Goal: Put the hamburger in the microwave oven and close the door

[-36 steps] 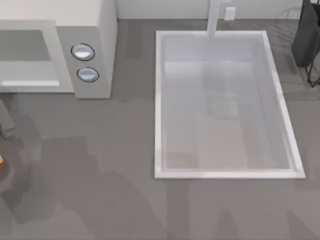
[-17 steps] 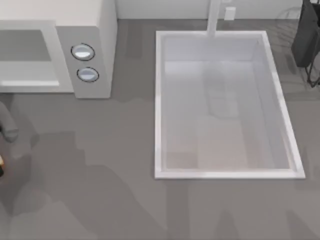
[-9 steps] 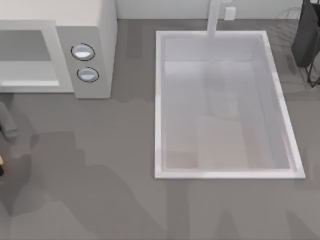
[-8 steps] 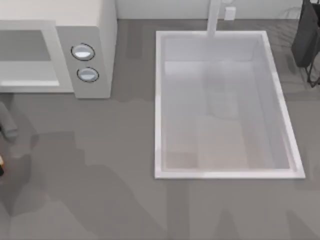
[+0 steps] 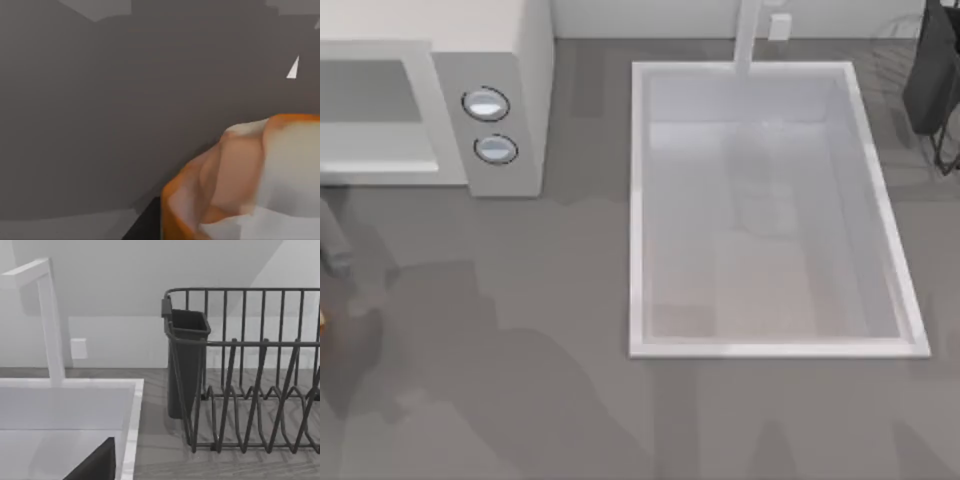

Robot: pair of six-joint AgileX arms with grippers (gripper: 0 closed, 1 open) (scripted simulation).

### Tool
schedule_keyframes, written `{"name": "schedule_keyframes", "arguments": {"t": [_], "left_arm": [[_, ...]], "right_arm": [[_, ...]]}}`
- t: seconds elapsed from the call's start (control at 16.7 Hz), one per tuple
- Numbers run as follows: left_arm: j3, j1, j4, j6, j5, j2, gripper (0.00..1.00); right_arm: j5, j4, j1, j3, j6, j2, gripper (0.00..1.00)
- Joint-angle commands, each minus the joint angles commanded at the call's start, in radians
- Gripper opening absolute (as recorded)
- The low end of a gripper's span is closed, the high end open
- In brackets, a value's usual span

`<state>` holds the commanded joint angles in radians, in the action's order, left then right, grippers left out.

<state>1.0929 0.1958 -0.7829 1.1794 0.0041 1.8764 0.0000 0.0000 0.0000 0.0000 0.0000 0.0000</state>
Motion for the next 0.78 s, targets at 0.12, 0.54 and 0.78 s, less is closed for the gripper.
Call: {"name": "schedule_keyframes", "arguments": {"t": [0.12,0.54,0.78], "left_arm": [[0.036,0.000,-0.057,0.000,0.000,-0.018,0.00],[0.138,-0.002,-0.221,-0.002,0.004,-0.078,0.00],[0.209,-0.003,-0.336,-0.004,0.001,-0.121,0.00]], "right_arm": [[0.000,0.000,0.000,0.000,0.000,0.000,1.00],[0.000,0.000,0.000,0.000,0.000,0.000,1.00],[0.000,0.000,0.000,0.000,0.000,0.000,1.00]]}}
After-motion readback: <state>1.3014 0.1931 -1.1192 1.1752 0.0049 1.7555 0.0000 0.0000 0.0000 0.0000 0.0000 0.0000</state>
